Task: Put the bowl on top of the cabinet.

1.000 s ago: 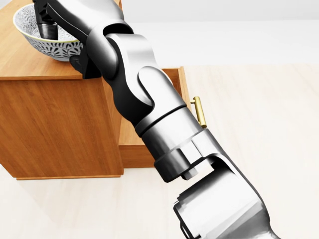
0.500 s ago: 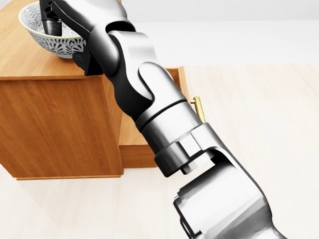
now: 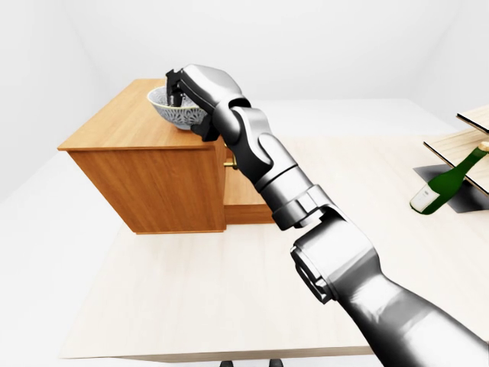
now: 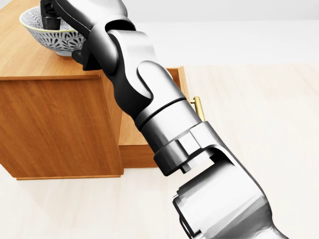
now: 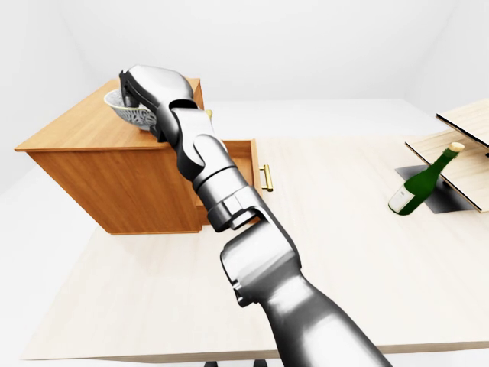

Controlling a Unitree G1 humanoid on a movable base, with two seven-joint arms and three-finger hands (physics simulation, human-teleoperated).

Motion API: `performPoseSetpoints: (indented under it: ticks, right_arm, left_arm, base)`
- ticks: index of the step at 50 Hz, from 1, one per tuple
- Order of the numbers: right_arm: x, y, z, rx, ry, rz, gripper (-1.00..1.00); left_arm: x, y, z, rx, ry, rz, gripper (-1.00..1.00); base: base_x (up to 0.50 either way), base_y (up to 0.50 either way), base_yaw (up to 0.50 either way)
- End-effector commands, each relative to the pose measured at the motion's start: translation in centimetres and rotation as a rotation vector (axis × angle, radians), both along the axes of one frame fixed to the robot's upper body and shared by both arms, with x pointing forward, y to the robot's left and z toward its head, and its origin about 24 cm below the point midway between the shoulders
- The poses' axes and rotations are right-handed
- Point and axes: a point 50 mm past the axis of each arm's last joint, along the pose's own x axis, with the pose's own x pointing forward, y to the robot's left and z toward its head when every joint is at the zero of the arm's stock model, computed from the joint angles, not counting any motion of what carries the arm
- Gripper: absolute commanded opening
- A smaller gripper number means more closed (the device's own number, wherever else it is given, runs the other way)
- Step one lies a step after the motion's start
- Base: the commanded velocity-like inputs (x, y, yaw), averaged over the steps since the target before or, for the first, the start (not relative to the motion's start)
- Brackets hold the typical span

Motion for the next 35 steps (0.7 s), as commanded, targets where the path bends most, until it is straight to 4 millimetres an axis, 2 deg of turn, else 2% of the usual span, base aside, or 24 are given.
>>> performPoseSetpoints:
  ticks: [1, 2, 13, 21, 28, 35]
  right_arm:
    - [0.4, -0.3, -1.8, -0.02, 0.025, -0.025, 0.88]
    - [0.4, -0.3, -1.8, -0.02, 0.025, -0.026, 1.0]
    - [-0.1, -0.1, -0.4, -0.013, -0.004, 0.001, 1.0]
    - [-0.9, 0.0, 1.8, -0.001, -0.048, 0.036, 1.0]
    - [-2.4, 0.3, 4.7, 0.007, -0.109, 0.087, 1.0]
    - [-3.2, -0.1, 6.4, 0.016, -0.146, 0.109, 1.0]
  left_arm:
    - [-0.1, 0.0, 0.0, -0.004, -0.001, -0.002, 1.0]
    - [-0.1, 0.0, 0.0, -0.003, 0.0, -0.002, 1.0]
    - [0.1, 0.0, -0.1, 0.0, 0.006, 0.006, 1.0]
    - [0.2, -0.1, -0.2, 0.003, 0.008, 0.01, 1.0]
    - [0.2, -0.1, -0.2, 0.008, 0.005, 0.013, 1.0]
    - [0.2, -0.1, -0.2, 0.007, 0.0, 0.01, 1.0]
  base:
    - [0.0, 0.0, 0.0]
    - [0.0, 0.0, 0.0]
    - [0.0, 0.0, 0.0]
    - [0.0, 0.0, 0.0]
    - [0.0, 0.0, 0.0]
    - [0.0, 0.0, 0.0]
